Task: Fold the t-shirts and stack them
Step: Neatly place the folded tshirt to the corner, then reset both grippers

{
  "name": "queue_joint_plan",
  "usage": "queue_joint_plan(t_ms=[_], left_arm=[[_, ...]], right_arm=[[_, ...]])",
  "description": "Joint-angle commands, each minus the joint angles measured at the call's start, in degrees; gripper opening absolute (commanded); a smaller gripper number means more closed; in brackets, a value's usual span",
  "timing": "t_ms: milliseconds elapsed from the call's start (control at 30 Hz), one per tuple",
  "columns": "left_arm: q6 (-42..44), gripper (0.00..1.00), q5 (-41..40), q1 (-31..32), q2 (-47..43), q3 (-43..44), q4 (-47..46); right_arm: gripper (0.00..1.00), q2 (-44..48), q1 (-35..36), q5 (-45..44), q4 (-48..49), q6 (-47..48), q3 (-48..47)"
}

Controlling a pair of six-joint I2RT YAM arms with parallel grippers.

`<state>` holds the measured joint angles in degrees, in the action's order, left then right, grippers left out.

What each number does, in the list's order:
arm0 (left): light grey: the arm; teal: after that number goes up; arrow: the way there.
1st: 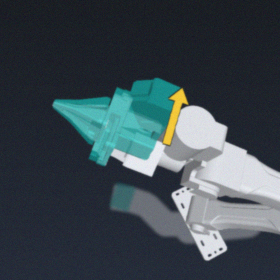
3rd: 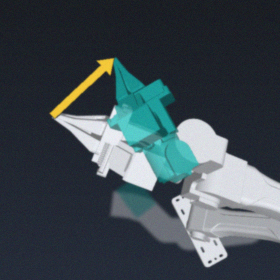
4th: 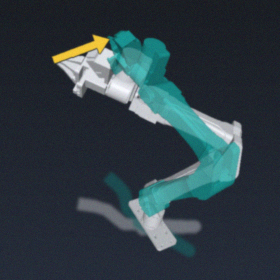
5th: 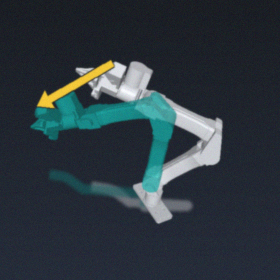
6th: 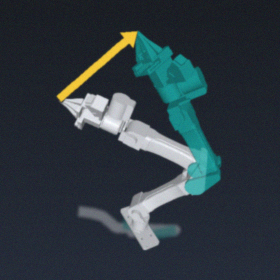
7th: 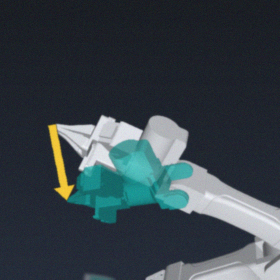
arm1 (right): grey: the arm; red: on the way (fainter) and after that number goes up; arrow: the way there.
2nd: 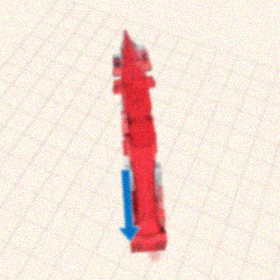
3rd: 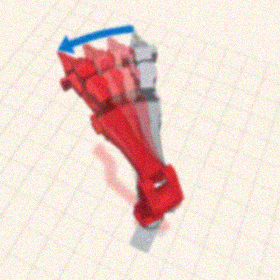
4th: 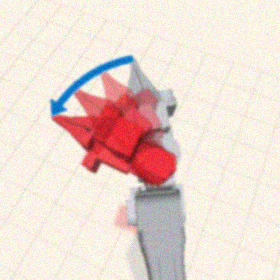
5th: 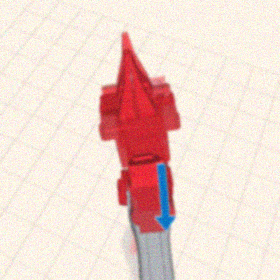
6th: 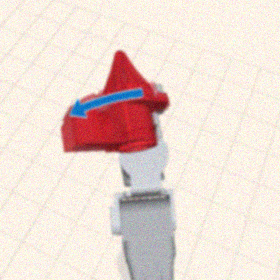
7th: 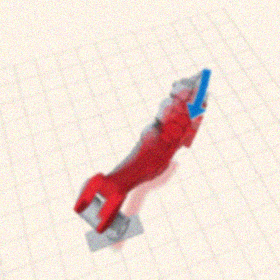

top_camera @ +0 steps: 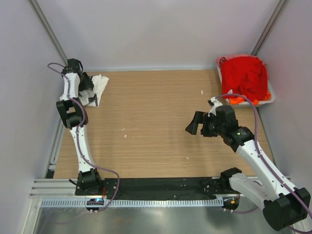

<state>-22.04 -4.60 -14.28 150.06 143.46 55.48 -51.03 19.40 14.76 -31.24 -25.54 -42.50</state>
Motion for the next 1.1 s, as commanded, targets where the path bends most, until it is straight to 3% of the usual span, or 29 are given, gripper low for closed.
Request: queue_joint_plan(t_ms=[0,67,200,433,633,700,800,833,867,900,967,1033,1067], left_arm=[[-2.90,0.77,-1.20,-0.92,1.21,2.96,2.78],[-5.28,0.82,0.55,-0.92,-0.37,2.88,3.14],[-7.75,1.00,0.30,1.44,-13.08,-2.64,0.34],[-8.37,1.00,0.20,4.96,-33.29,-11.08,1.03],[-0.30,1.00,-4.45,11.72,-51.42,-24.09,0.42],[0.60,1.00,-6.47,16.97,-60.81,-32.50,-4.30],[2.78,1.00,-1.74,23.41,-75.23,-49.37,-18.71],[3.49,1.00,6.02,23.86,-78.48,-54.11,-23.18],[3.76,1.00,8.10,24.21,-85.82,-65.39,-34.45],[-3.98,1.00,7.42,24.39,-89.03,-71.07,-39.61],[-9.84,1.00,13.26,24.39,-94.49,-83.70,-51.02],[-9.60,1.00,20.04,24.39,-96.45,-86.32,-52.15],[-9.16,1.00,23.64,24.48,-96.10,-83.81,-44.49]], right_arm=[[1.00,0.05,0.20,0.79,2.68,0.67,0.23],[1.00,-0.39,0.20,0.53,2.59,0.75,0.14],[1.00,-0.57,0.20,0.26,2.24,0.93,-0.21],[1.00,-1.09,0.20,-0.17,2.42,0.93,-0.04],[1.00,-0.57,0.20,0.88,2.42,1.02,-0.04],[1.00,-0.39,0.20,1.40,2.68,0.93,0.14],[1.00,-0.57,0.29,1.58,2.77,0.93,0.23],[1.00,-0.48,0.20,1.84,2.85,0.93,0.23],[1.00,-0.48,0.20,2.02,2.86,0.93,0.23],[1.00,-0.39,0.29,2.02,2.77,0.93,0.14],[1.00,0.22,0.29,1.94,2.85,0.93,0.14],[1.00,1.10,0.38,1.50,2.77,0.76,0.05],[1.00,1.45,0.29,1.32,2.42,0.58,0.05]])
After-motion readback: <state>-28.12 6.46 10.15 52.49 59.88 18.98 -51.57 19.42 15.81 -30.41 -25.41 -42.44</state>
